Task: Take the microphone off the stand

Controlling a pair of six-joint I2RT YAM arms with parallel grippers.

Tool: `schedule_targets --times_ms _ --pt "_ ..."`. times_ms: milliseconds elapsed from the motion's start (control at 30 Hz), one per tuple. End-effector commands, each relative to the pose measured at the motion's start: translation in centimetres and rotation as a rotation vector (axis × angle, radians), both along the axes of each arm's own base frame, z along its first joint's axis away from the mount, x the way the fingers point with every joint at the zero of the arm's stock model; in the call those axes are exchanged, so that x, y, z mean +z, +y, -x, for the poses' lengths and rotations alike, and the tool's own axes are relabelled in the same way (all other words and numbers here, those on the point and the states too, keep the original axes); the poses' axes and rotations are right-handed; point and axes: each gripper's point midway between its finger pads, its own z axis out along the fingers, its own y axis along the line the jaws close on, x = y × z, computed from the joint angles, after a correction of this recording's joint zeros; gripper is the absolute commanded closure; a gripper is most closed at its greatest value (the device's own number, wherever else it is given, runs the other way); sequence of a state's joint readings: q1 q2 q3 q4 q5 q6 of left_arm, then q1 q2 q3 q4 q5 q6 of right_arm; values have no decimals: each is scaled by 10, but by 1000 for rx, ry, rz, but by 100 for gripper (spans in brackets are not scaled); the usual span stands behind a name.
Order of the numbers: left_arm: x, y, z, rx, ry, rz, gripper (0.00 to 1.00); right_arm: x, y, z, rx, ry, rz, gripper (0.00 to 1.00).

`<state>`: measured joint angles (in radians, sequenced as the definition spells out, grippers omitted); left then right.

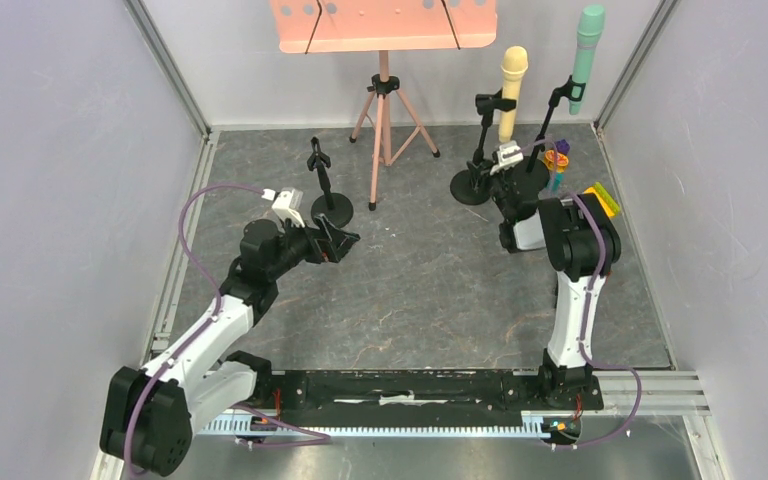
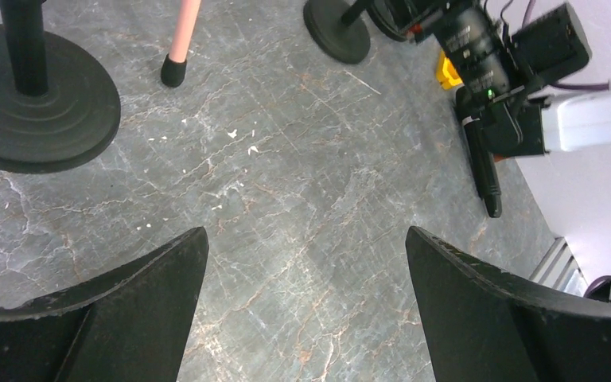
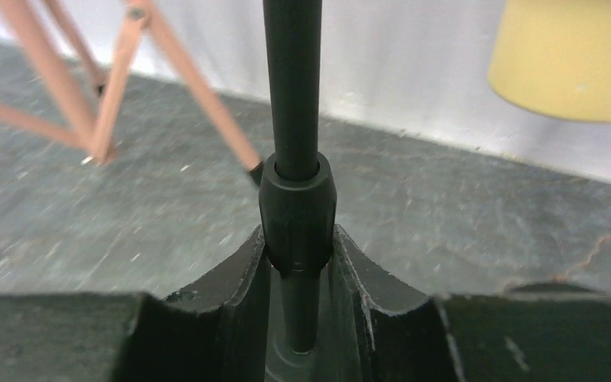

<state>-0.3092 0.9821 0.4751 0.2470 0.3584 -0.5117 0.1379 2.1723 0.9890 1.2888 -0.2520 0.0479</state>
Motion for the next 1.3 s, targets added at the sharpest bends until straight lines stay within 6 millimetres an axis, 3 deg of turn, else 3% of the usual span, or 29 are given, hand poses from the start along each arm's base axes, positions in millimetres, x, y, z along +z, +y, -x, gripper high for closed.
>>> schedule_targets --times_ms 0,200,333,433,667,833,1033,1267 --pt "23 -6 8 -47 -100 -7 0 47 22 55 69 -108 -41 91" --pt "50 -27 20 -123 -201 -20 0 35 61 150 189 -68 -104 90" --pt "65 -58 35 -228 -269 -38 0 36 93 209 321 -59 -179 90" --pt "71 -88 48 -319 -311 -53 0 39 114 242 398 -45 -220 90" --pt "94 -125 50 -379 -399 -47 0 34 136 278 442 16 -264 89" --pt "89 -142 38 -381 -429 -57 4 41 150 302 508 14 -299 88" --pt "75 -162 34 -437 -437 -36 5 35 155 318 571 47 -292 83" --pt "75 -188 26 -478 -440 7 25 31 152 329 601 56 -285 81"
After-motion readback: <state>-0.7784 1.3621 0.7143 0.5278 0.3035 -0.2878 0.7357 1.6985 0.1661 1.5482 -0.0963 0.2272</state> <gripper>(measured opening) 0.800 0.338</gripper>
